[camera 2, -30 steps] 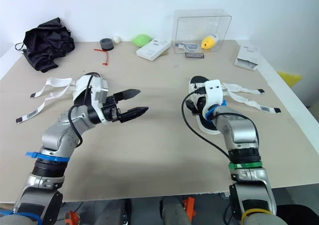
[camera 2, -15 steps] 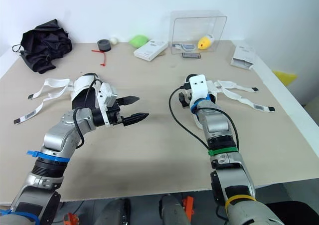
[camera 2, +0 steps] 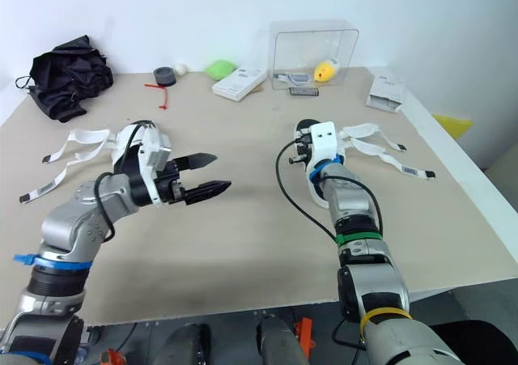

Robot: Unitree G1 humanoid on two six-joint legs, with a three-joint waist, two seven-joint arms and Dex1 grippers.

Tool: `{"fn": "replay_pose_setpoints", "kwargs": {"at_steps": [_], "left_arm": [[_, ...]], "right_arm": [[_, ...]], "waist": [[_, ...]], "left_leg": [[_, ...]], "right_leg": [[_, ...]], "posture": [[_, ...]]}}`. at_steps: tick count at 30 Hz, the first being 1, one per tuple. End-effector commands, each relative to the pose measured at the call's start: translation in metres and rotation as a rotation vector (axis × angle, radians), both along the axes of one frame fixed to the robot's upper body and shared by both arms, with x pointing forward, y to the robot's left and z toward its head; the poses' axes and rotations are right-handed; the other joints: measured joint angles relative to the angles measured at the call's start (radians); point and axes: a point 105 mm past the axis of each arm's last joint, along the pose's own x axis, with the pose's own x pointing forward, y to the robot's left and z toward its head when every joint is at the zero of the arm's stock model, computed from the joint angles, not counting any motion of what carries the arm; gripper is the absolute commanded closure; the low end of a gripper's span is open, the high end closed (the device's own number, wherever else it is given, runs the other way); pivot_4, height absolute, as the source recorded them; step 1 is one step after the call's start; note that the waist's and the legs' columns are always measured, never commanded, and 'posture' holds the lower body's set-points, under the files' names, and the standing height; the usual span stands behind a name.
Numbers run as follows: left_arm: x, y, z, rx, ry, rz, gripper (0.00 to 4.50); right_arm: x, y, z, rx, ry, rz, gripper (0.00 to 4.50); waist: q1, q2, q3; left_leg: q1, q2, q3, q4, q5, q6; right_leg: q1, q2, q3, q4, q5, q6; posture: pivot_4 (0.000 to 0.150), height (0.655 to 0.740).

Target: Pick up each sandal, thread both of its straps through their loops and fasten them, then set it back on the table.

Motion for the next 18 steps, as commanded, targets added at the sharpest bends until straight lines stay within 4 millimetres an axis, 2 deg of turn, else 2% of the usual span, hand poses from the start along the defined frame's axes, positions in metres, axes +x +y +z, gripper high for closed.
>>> {"fn": "replay_pose_setpoints", "kwargs": {"at_steps": [1,4,6,10,12,13,14,18], "left_arm": [[-0.013,0.010,0.017,-0.024,-0.021,-0.030,0.00],[-0.019,0.027,0.020,-0.024,0.008,-0.006,0.00],[-0.027,0.042,0.026,-0.032,0.024,0.003,0.00],[-0.035,0.063,0.022,-0.004,0.045,0.060,0.00],[-0.038,0.064,0.016,0.029,0.057,0.076,0.00],[-0.042,0.064,0.013,0.047,0.061,0.071,0.00],[-0.044,0.064,0.010,0.065,0.065,0.071,0.00],[-0.052,0.060,0.000,0.098,0.079,0.069,0.00]], "right_arm": [[-0.018,0.027,0.015,0.050,-0.004,0.290,4.46],[-0.045,0.046,0.024,0.016,0.013,0.582,4.46],[-0.075,0.061,0.025,-0.047,0.037,0.844,4.46],[-0.116,0.084,0.016,-0.150,0.104,1.170,4.46],[-0.146,0.089,0.007,-0.238,0.138,1.395,4.46],[-0.153,0.091,0.000,-0.277,0.157,1.456,4.46],[-0.156,0.094,-0.008,-0.320,0.166,1.491,4.46],[-0.145,0.100,-0.032,-0.446,0.156,1.483,4.46]], "waist": [[-0.001,0.000,0.000],[-0.007,0.002,0.001],[-0.009,0.003,0.002],[-0.009,0.004,0.003],[-0.007,0.005,0.003],[-0.006,0.004,0.003],[-0.006,0.004,0.003],[-0.006,0.004,0.003]], "left_leg": [[0.000,0.000,0.000,-0.001,0.000,0.000],[-0.003,0.001,0.000,-0.002,0.000,0.000],[-0.003,0.001,-0.001,-0.003,-0.001,0.000],[-0.005,0.001,-0.003,-0.003,-0.002,-0.002],[-0.005,0.001,-0.004,-0.003,-0.002,-0.002],[-0.005,0.000,-0.004,-0.002,-0.002,-0.002],[-0.005,0.000,-0.004,-0.002,-0.002,-0.002],[-0.005,0.001,-0.004,-0.001,-0.003,-0.004]], "right_leg": [[-0.001,0.000,0.000,0.000,0.000,-0.001],[-0.004,0.001,-0.001,0.000,-0.002,-0.002],[-0.005,0.001,-0.001,0.000,-0.002,-0.002],[-0.005,0.001,-0.004,0.000,-0.005,-0.003],[-0.005,0.000,-0.005,0.000,-0.005,-0.002],[-0.005,-0.001,-0.005,0.000,-0.005,-0.002],[-0.005,-0.002,-0.005,0.000,-0.005,-0.002],[-0.004,-0.001,-0.006,0.000,-0.005,-0.003]], "posture": [[0.150,0.7400],[0.150,0.7400],[0.150,0.7400],[0.150,0.7400],[0.150,0.7400],[0.150,0.7400],[0.150,0.7400],[0.150,0.7400]]}}
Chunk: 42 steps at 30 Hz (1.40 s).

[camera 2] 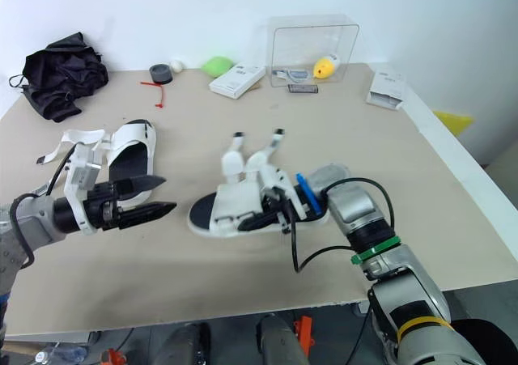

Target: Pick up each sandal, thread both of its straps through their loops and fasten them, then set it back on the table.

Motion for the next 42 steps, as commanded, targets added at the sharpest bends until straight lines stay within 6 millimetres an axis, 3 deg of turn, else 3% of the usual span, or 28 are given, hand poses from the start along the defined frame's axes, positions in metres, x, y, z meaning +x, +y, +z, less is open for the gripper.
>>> {"fn": "replay_pose_setpoints", "kwargs": {"at_steps": [1,7,12,25,31,39,42], "left_arm": [[-0.010,-0.007,0.003,0.049,-0.052,-0.021,0.00],[-0.009,-0.006,-0.007,0.095,-0.055,-0.007,0.00],[0.006,-0.003,-0.004,0.129,-0.105,0.042,0.00],[0.021,-0.007,-0.001,0.045,-0.096,0.080,0.00],[0.025,-0.010,-0.019,0.148,-0.079,0.028,0.00],[0.037,-0.025,-0.017,0.118,-0.120,-0.099,0.00],[0.041,-0.023,-0.017,0.105,-0.115,-0.130,1.26]], "right_arm": [[0.004,0.002,-0.017,-0.080,-0.053,0.064,4.46],[0.033,0.011,-0.008,-0.061,-0.125,-0.007,4.46],[0.049,0.013,0.006,0.015,-0.113,-0.100,4.46],[0.030,-0.011,0.001,0.069,-0.014,-0.157,4.46],[0.023,-0.006,0.000,0.097,0.017,-0.191,4.46],[0.020,-0.005,-0.007,0.084,0.030,-0.201,4.46],[0.018,-0.004,-0.007,0.087,0.032,-0.202,4.50]], "waist": [[-0.005,0.000,0.000],[-0.008,-0.001,0.000],[-0.009,0.000,0.000],[0.013,0.000,0.000],[0.016,0.000,0.000],[0.016,0.000,0.000],[0.015,0.000,0.000]], "left_leg": [[0.001,0.000,0.001,0.000,0.000,0.000],[0.013,0.003,0.003,-0.001,0.000,0.000],[0.018,0.004,0.002,-0.001,0.003,0.000],[0.007,0.000,-0.002,-0.001,-0.001,-0.007],[0.003,0.000,-0.004,-0.001,-0.002,-0.007],[0.003,0.000,-0.005,-0.001,-0.002,-0.007],[0.003,0.000,-0.005,-0.001,-0.002,-0.007]], "right_leg": [[0.000,0.000,0.000,0.000,0.000,0.000],[0.007,0.002,-0.001,0.001,0.001,-0.011],[0.010,0.003,-0.001,0.001,0.002,-0.014],[0.005,0.001,-0.001,0.001,-0.002,-0.002],[0.002,0.000,-0.002,0.001,-0.002,-0.002],[0.002,0.001,-0.004,0.001,-0.002,-0.003],[0.002,0.001,-0.004,0.001,-0.002,-0.003]], "posture": [[0.150,0.7400],[0.150,0.7400],[0.150,0.7400],[0.150,0.7400],[0.150,0.7400],[0.150,0.7400],[0.150,0.7400]]}}
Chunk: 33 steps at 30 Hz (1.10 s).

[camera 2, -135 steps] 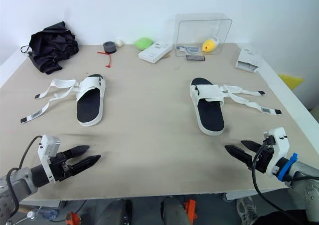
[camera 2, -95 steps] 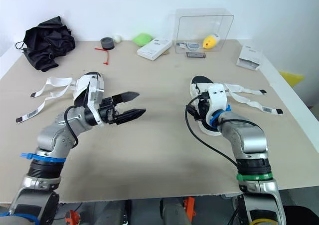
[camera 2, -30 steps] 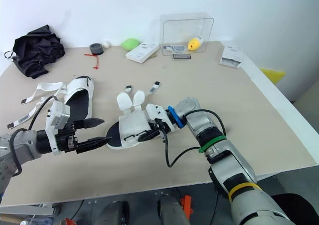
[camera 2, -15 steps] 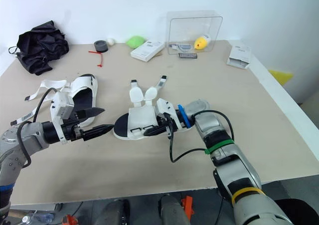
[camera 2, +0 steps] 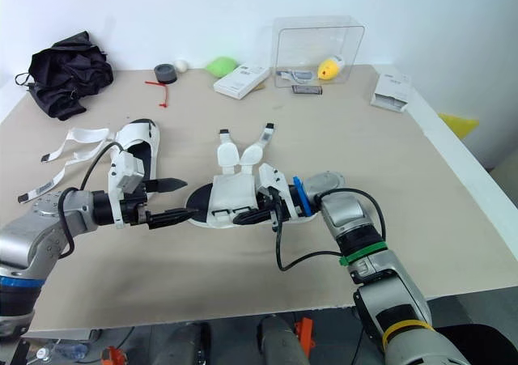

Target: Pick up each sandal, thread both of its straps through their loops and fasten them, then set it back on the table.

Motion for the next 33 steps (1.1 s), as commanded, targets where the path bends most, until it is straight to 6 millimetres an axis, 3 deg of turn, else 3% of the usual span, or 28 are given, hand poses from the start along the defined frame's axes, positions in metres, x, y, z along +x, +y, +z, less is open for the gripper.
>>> {"fn": "replay_pose_setpoints", "kwargs": {"at_steps": [1,5,7,13,24,29,33], "left_arm": [[0.003,0.003,0.005,0.008,-0.030,-0.046,1.81],[0.007,0.005,-0.002,0.051,-0.009,-0.101,3.71],[0.013,0.007,-0.002,0.061,-0.008,-0.112,4.42],[0.034,0.005,-0.014,0.174,-0.010,-0.142,4.42],[0.017,-0.026,-0.013,0.099,0.035,-0.285,4.42],[0.008,-0.013,-0.038,0.262,0.019,-0.295,4.42],[0.012,-0.007,-0.040,0.264,0.011,-0.247,4.42]], "right_arm": [[-0.005,0.001,-0.006,-0.013,0.015,0.006,4.50],[-0.009,0.000,-0.006,-0.011,0.016,0.010,4.50],[-0.012,0.000,-0.007,-0.011,0.015,0.019,4.50],[-0.033,0.002,-0.005,0.012,0.027,0.079,4.50],[-0.033,0.005,-0.008,0.020,0.041,0.033,4.50],[-0.031,0.004,-0.008,0.022,0.041,0.022,4.50],[-0.029,0.004,-0.007,0.021,0.035,0.015,4.50]], "waist": [[-0.001,0.000,0.000],[0.000,0.000,0.000],[0.001,0.000,0.000],[0.004,0.000,0.000],[0.002,0.000,0.000],[0.001,0.000,0.000],[0.003,0.000,-0.001]], "left_leg": [[0.000,0.000,0.000,0.000,0.000,0.000],[-0.001,0.000,-0.002,0.000,0.000,0.000],[-0.001,0.000,-0.002,0.000,0.000,0.000],[-0.002,-0.001,-0.003,0.001,0.000,0.000],[-0.003,-0.001,-0.005,0.002,0.000,0.000],[-0.002,0.000,-0.005,0.003,0.000,0.000],[-0.002,0.000,-0.006,0.004,0.000,0.001]], "right_leg": [[0.000,0.000,0.000,0.000,0.000,0.000],[0.000,0.000,-0.002,0.000,0.000,-0.001],[0.000,0.000,-0.002,0.000,-0.001,-0.001],[0.000,0.000,-0.003,0.000,-0.001,0.000],[0.000,0.000,-0.004,0.001,-0.001,0.000],[0.000,0.001,-0.004,0.002,0.000,-0.001],[0.001,0.000,-0.005,0.002,0.000,-0.001]], "posture": [[0.150,0.7400],[0.150,0.7400],[0.150,0.7400],[0.150,0.7400],[0.150,0.7400],[0.150,0.7400],[0.150,0.7400]]}}
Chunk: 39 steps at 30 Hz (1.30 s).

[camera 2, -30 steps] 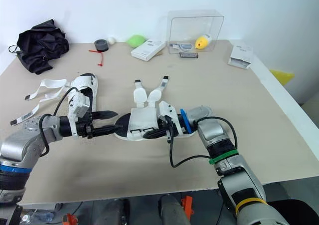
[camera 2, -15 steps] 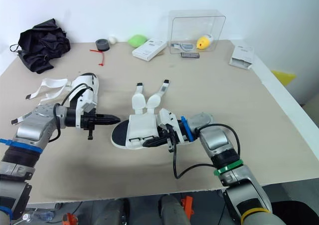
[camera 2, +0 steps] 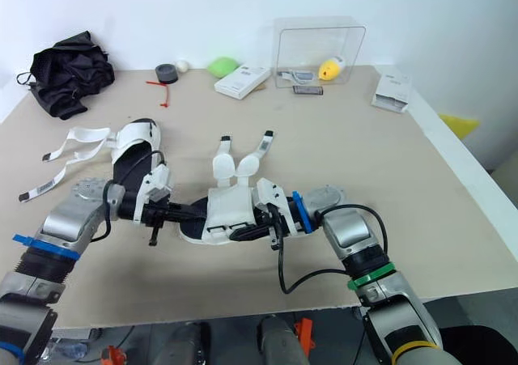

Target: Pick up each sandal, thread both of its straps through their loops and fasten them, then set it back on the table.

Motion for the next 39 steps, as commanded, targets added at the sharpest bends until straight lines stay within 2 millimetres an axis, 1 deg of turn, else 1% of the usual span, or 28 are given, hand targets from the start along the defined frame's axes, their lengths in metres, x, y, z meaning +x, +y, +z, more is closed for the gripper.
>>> {"fn": "replay_pose_setpoints", "kwargs": {"at_steps": [1,3,6,9,13,16,18,21,26,30,32,34,39], "left_arm": [[0.001,0.009,-0.004,0.027,-0.002,0.037,4.42],[0.001,0.011,-0.010,0.031,0.003,0.043,4.42],[0.000,0.013,-0.025,0.096,-0.009,0.032,4.42],[0.000,0.010,-0.034,0.103,-0.013,0.018,4.42],[0.003,-0.001,-0.035,0.034,0.000,0.016,4.42],[0.005,-0.010,-0.033,-0.025,0.013,0.019,4.42],[0.006,-0.014,-0.033,-0.034,0.010,0.013,4.42],[0.009,-0.017,-0.029,-0.038,0.000,0.008,4.42],[0.018,-0.015,-0.020,-0.041,-0.021,0.013,4.42],[0.028,-0.015,-0.005,-0.071,-0.042,0.031,4.42],[0.031,-0.012,-0.002,-0.074,-0.046,0.043,4.42],[0.032,-0.009,-0.004,-0.063,-0.042,0.051,4.42],[0.025,-0.003,-0.020,-0.023,-0.013,0.049,4.42]], "right_arm": [[-0.001,0.001,-0.001,0.002,0.011,-0.001,4.50],[-0.001,0.001,-0.001,0.003,0.011,-0.001,4.50],[-0.001,0.001,0.000,0.007,0.011,0.000,4.50],[-0.002,0.001,0.001,0.008,0.012,0.003,4.50],[-0.004,0.002,0.002,0.009,0.013,0.009,4.50],[-0.005,0.002,0.002,0.009,0.015,0.011,4.50],[-0.004,0.002,0.002,0.007,0.014,0.009,4.50],[0.001,0.001,0.002,0.002,0.008,0.000,4.50],[0.016,-0.002,0.007,-0.001,-0.009,-0.024,4.50],[0.030,-0.006,0.016,-0.001,-0.027,-0.037,4.50],[0.034,-0.007,0.020,0.008,-0.018,-0.040,4.50],[0.034,-0.008,0.017,0.004,-0.008,-0.035,4.50],[0.030,-0.009,0.005,-0.014,0.022,-0.016,4.50]], "waist": [[0.000,0.000,0.000],[-0.001,0.000,0.000],[-0.001,0.000,0.000],[0.000,0.000,-0.001],[0.001,0.001,-0.002],[0.008,0.001,-0.002],[0.012,0.001,-0.002],[0.017,0.001,-0.002],[0.021,0.001,-0.002],[0.021,0.001,-0.001],[0.021,0.002,-0.001],[0.021,0.002,-0.001],[0.021,0.002,-0.001]], "left_leg": [[0.000,0.000,0.000,0.000,0.000,0.000],[0.000,0.000,0.000,0.000,0.000,0.000],[0.000,0.000,0.000,0.000,0.000,0.000],[0.002,0.000,0.000,0.000,0.000,0.000],[0.007,-0.001,0.000,0.000,0.000,0.000],[0.014,-0.001,0.000,0.000,0.000,0.000],[0.014,-0.001,0.000,0.000,0.000,0.000],[0.015,-0.001,0.000,0.000,0.000,0.000],[0.015,-0.001,0.000,0.000,0.001,0.002],[0.015,-0.001,0.001,0.000,0.002,0.003],[0.014,-0.001,0.001,0.000,0.002,0.003],[0.014,-0.001,0.001,0.000,0.002,0.003],[0.012,-0.001,0.000,-0.002,0.000,0.003]], "right_leg": [[0.000,0.000,0.000,0.000,0.000,0.000],[0.000,0.000,0.000,0.000,0.000,0.000],[0.000,0.000,0.000,0.000,0.000,0.000],[0.001,0.000,0.000,0.000,0.000,0.000],[0.006,-0.001,0.000,0.000,0.000,0.000],[0.014,-0.001,-0.001,-0.001,-0.001,0.000],[0.015,-0.001,0.000,-0.001,-0.003,-0.004],[0.015,-0.001,0.000,-0.001,-0.003,-0.004],[0.014,-0.001,0.000,-0.001,0.000,-0.002],[0.014,-0.001,0.000,-0.001,0.001,-0.002],[0.013,-0.001,0.000,-0.001,0.002,-0.001],[0.013,-0.001,0.000,-0.001,0.002,0.000],[0.011,-0.001,0.000,-0.001,-0.002,-0.001]], "posture": [[0.150,0.7400],[0.150,0.7400],[0.150,0.7400],[0.150,0.7400],[0.150,0.7400],[0.150,0.7400],[0.150,0.7400],[0.150,0.7400],[0.150,0.7400],[0.150,0.7400],[0.150,0.7400],[0.150,0.7400],[0.150,0.7400]]}}
